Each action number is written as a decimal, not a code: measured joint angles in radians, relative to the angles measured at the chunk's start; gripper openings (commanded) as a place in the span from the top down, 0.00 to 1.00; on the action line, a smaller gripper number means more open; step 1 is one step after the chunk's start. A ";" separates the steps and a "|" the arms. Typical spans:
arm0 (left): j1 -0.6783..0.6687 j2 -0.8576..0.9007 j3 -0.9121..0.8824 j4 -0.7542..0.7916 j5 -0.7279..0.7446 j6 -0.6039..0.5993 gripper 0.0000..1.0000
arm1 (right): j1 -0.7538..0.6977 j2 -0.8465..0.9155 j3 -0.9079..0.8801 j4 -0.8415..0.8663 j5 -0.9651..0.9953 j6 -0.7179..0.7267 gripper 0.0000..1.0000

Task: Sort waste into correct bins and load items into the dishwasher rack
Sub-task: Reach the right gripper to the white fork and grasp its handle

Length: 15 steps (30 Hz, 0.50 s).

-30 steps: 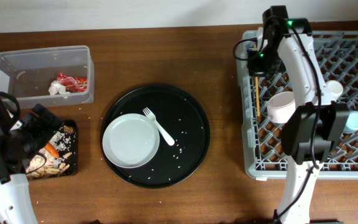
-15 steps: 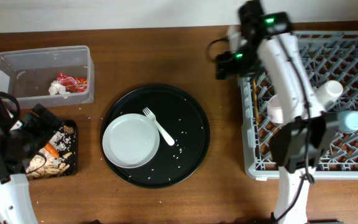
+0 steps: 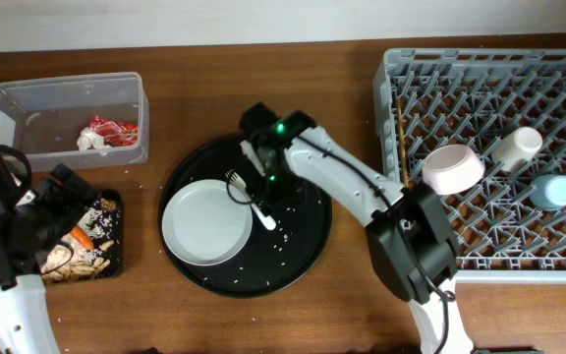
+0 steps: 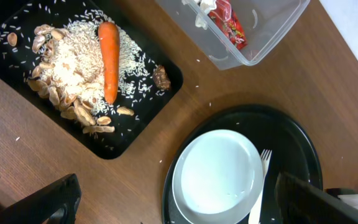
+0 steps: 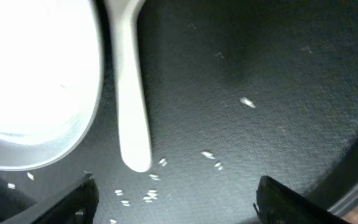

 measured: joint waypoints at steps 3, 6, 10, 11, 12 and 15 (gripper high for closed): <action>0.000 0.000 0.000 0.000 0.000 0.000 0.01 | 0.038 0.000 -0.059 0.074 0.043 0.000 0.21; 0.000 0.000 0.000 0.000 0.000 0.000 0.01 | 0.040 0.000 -0.084 0.101 0.062 0.000 0.24; 0.000 0.000 0.000 0.000 0.000 0.000 0.01 | 0.040 0.000 -0.127 0.190 0.071 -0.001 0.23; 0.000 0.000 0.000 0.000 0.000 0.000 0.01 | 0.040 0.000 -0.143 0.203 0.074 0.000 0.23; 0.000 0.000 0.000 0.000 0.000 0.000 0.01 | 0.040 0.000 -0.156 0.217 0.075 0.004 0.24; 0.000 0.000 0.000 0.000 0.000 0.000 0.01 | 0.040 0.000 -0.171 0.225 0.075 0.008 0.23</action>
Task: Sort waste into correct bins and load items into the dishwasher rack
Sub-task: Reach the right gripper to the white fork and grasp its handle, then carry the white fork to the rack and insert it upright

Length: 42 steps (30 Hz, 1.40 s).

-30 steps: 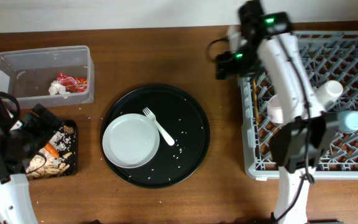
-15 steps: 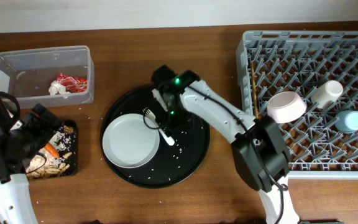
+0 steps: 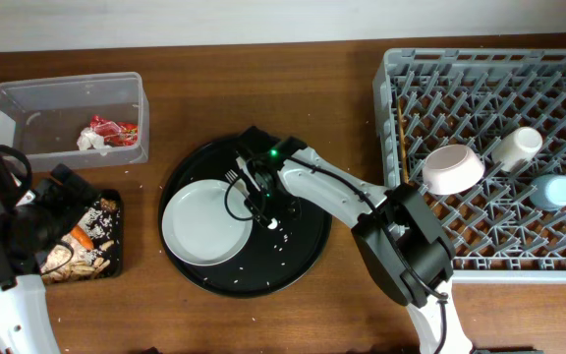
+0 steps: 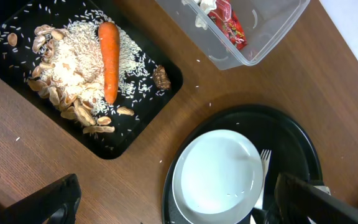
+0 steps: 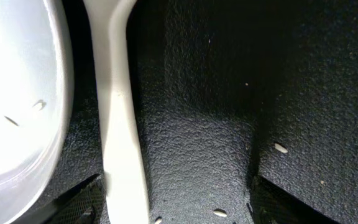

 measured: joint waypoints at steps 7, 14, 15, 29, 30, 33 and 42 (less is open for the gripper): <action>0.000 0.000 0.000 0.000 0.000 0.000 0.01 | 0.000 0.000 -0.004 0.079 0.004 0.022 0.31; 0.000 0.000 0.000 0.000 0.000 0.000 0.01 | 0.000 0.000 -0.009 0.161 0.034 0.027 0.40; 0.000 0.000 0.000 0.000 0.000 0.000 0.01 | 0.000 0.000 -0.014 0.172 0.039 0.026 0.40; 0.000 0.000 0.000 0.000 0.000 0.000 0.01 | 0.005 0.008 -0.025 0.193 0.210 0.084 0.68; 0.000 0.000 0.000 0.000 0.000 0.000 0.01 | 0.005 0.009 -0.025 0.193 0.213 0.083 0.76; 0.000 0.000 0.000 0.000 0.000 0.000 0.01 | 0.000 0.011 -0.025 0.193 0.213 0.103 0.87; 0.000 0.000 0.000 0.000 0.000 0.000 0.01 | -0.098 -0.091 -0.026 0.146 0.212 0.135 0.96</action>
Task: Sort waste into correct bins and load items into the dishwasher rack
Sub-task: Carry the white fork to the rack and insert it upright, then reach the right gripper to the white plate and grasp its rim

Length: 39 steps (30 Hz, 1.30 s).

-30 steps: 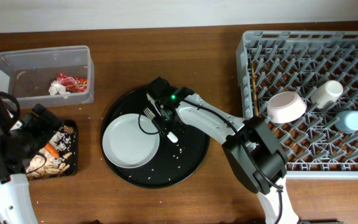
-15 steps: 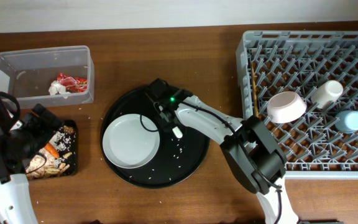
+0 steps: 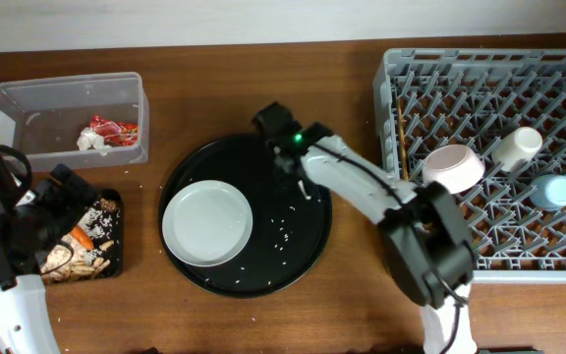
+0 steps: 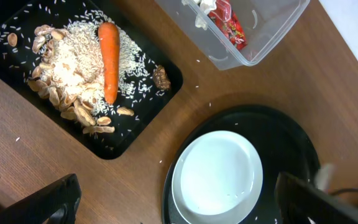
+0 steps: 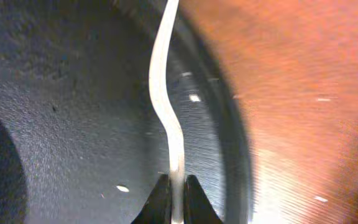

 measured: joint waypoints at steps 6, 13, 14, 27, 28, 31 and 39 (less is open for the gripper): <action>0.000 0.000 0.000 -0.001 0.000 0.000 0.01 | -0.135 -0.281 -0.001 -0.051 -0.074 0.000 0.96; 0.000 0.000 0.000 -0.001 0.000 0.000 0.01 | -0.483 -0.426 -0.001 -0.080 -0.107 -0.081 0.96; 0.000 0.000 0.000 -0.001 0.000 0.000 0.00 | -0.513 -0.418 -0.001 -0.086 -0.120 -0.093 0.96; 0.000 0.000 0.000 -0.001 0.000 0.000 0.01 | -0.574 -0.166 -0.005 -0.092 -0.215 -0.143 0.40; 0.000 0.000 0.000 -0.001 0.000 0.000 0.01 | -0.574 -0.166 -0.005 -0.105 -0.215 -0.143 0.39; 0.000 0.000 0.000 -0.001 0.000 0.000 0.01 | -0.574 -0.167 0.002 -0.164 -0.259 -0.143 0.38; 0.000 0.000 0.000 -0.001 0.000 0.000 0.01 | -0.355 -0.288 0.064 -0.202 -0.572 -0.116 0.41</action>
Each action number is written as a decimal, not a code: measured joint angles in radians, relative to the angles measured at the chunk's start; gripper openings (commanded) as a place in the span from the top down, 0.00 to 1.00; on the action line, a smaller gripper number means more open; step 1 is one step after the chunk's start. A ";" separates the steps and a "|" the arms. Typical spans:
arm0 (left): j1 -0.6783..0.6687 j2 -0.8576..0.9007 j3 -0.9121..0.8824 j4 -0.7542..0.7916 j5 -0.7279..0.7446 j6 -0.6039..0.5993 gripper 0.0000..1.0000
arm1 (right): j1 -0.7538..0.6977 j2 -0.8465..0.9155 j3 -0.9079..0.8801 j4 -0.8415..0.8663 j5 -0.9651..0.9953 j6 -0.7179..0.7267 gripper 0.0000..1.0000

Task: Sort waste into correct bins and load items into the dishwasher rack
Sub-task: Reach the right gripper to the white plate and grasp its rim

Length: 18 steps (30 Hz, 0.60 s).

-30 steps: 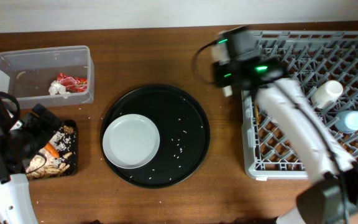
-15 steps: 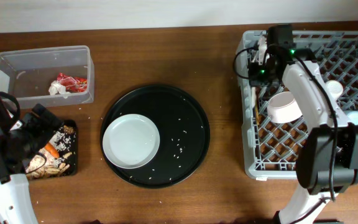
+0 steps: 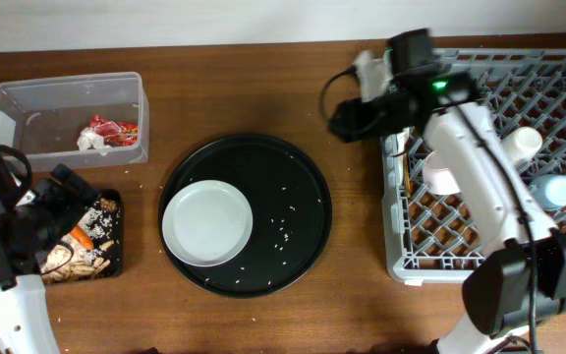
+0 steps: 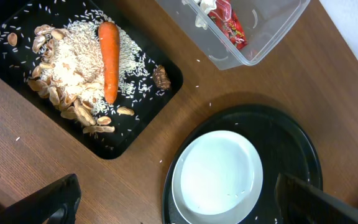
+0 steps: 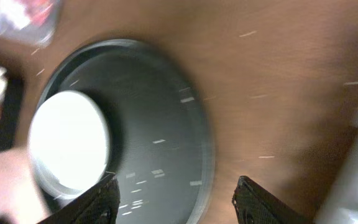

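My right gripper hangs over bare table just left of the grey dishwasher rack. In the right wrist view its jaws stand wide apart and hold nothing. The white fork shows in no view. A white plate lies on the round black tray among scattered rice grains. My left gripper is open too, hovering by the rectangular black tray of rice, peanuts and a carrot.
A clear bin at the back left holds a red wrapper. In the rack sit a pink bowl, a white cup and a blue cup. My right arm crosses the rack's left side.
My right gripper was shut on the white fork at the round tray's back right rim. Now it is by the rack's near-left corner, open, and the fork is out of sight.
The fork lay beside the plate on the round tray with my right gripper open over it, then lower around its handle. Later the gripper was shut on the fork near the tray's rim. Now it is open by the rack. My left arm stayed still.
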 measured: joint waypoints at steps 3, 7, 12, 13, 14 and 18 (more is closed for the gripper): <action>0.000 0.000 0.000 0.000 0.000 0.000 0.01 | 0.168 0.035 0.000 0.017 0.019 0.059 0.47; 0.000 0.000 0.000 0.000 0.000 0.000 0.01 | 0.346 0.177 0.000 0.126 0.103 0.143 0.53; 0.000 0.000 0.000 0.000 0.000 0.000 0.01 | 0.475 0.367 0.000 0.196 0.180 0.260 0.55; 0.000 0.000 0.000 0.000 0.000 0.000 0.01 | 0.484 0.391 0.000 0.196 0.185 0.267 0.57; 0.000 0.000 0.000 0.000 0.000 0.000 0.01 | 0.489 0.416 0.000 0.195 0.188 0.274 0.59; 0.000 0.000 0.000 0.000 0.000 0.000 0.01 | 0.490 0.426 0.006 0.196 0.201 0.293 0.89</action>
